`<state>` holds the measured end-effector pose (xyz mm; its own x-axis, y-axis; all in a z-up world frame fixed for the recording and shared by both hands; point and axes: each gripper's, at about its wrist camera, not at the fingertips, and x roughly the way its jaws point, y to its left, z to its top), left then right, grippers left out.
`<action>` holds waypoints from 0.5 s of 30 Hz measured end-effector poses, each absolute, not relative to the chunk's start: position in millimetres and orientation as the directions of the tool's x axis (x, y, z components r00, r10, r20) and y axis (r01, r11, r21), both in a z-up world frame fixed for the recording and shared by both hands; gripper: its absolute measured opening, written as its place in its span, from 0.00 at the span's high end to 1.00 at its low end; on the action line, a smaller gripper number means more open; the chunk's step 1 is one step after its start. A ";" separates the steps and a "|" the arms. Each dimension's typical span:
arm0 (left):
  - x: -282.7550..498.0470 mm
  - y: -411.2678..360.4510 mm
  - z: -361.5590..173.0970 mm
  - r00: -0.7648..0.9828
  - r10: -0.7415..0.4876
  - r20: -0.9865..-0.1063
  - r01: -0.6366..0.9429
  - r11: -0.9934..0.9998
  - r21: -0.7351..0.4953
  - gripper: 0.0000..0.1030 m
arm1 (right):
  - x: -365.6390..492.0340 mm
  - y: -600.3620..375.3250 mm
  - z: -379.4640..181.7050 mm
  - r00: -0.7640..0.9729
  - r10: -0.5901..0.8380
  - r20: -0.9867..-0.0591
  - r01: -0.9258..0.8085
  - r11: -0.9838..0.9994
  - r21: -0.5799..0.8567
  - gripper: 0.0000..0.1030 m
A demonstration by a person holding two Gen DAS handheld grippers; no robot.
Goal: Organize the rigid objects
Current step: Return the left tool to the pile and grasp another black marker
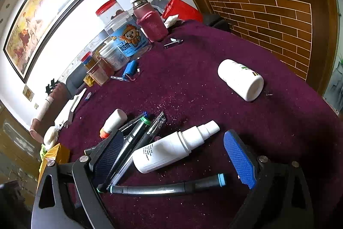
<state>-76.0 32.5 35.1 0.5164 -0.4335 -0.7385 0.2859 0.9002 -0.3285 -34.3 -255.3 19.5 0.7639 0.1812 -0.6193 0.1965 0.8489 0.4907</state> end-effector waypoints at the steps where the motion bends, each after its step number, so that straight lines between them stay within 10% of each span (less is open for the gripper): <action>1: -81.4 41.3 40.1 0.527 -0.457 -0.716 0.277 0.889 -0.364 0.94 | -34.5 -255.5 19.6 0.764 0.181 -0.619 0.197 0.848 0.491 0.11; 15: -117.3 90.8 67.5 0.590 -0.585 -0.556 0.310 0.800 -0.513 0.94 | -58.5 -243.3 41.4 0.666 0.259 -0.700 0.103 0.897 0.430 0.11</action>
<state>-117.3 90.8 67.5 0.5902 -0.5850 -0.5563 0.3095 0.8005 -0.5133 -58.5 -243.3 41.4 0.6659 0.2590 -0.6996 0.1027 0.8971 0.4298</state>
